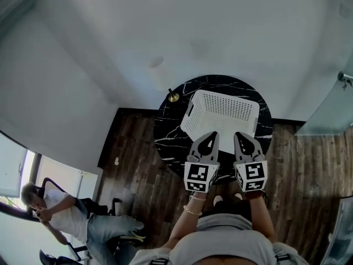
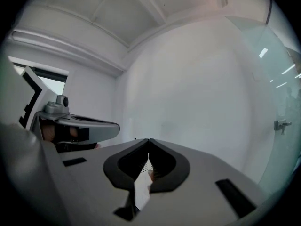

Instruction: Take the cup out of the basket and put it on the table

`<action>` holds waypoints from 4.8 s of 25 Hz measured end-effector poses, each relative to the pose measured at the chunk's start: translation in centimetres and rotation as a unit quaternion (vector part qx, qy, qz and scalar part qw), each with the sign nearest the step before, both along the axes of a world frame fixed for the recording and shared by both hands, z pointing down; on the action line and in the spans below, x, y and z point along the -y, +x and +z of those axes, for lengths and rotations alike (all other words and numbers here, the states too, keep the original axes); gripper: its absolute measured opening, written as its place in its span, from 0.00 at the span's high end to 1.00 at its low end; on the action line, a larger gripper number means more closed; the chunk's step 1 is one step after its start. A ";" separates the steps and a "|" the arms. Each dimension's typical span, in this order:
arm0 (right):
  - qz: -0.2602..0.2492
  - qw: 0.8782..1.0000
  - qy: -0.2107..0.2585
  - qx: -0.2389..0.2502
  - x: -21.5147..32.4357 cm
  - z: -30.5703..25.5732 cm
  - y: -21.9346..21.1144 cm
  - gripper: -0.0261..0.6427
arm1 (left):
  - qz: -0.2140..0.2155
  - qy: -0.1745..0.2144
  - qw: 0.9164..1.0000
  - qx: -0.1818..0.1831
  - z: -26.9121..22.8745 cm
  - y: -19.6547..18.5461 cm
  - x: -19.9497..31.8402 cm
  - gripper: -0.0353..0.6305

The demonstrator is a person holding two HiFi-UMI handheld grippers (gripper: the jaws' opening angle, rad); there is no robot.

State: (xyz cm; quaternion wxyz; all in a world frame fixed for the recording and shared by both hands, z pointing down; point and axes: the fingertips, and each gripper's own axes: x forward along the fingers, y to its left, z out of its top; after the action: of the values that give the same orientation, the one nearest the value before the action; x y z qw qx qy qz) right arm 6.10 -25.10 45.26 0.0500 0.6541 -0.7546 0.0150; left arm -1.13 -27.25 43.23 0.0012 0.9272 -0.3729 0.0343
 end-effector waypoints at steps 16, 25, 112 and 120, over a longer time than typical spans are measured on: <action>-0.066 0.997 -0.030 -0.004 8.5 1.2 0.0 0.95 | -0.058 -0.036 0.998 0.000 1.5 0.6 7.5 0.94; -0.103 0.993 -0.060 0.001 12.4 3.3 0.6 0.95 | -0.093 -0.030 0.994 0.038 2.7 1.5 10.7 0.94; -0.235 0.847 -0.473 -0.069 20.6 27.9 -0.7 0.85 | -0.122 -0.126 0.983 0.052 8.2 0.3 16.9 0.94; -0.217 0.850 -0.472 -0.086 21.0 28.2 0.5 0.86 | -0.117 -0.128 0.983 0.066 8.8 0.3 17.1 0.94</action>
State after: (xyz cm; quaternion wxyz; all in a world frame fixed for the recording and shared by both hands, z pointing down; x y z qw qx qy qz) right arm 6.58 -46.13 73.45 0.4196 0.3702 -0.7717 0.3023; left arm -0.82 -44.37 52.04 0.0989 0.8650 -0.4708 0.1425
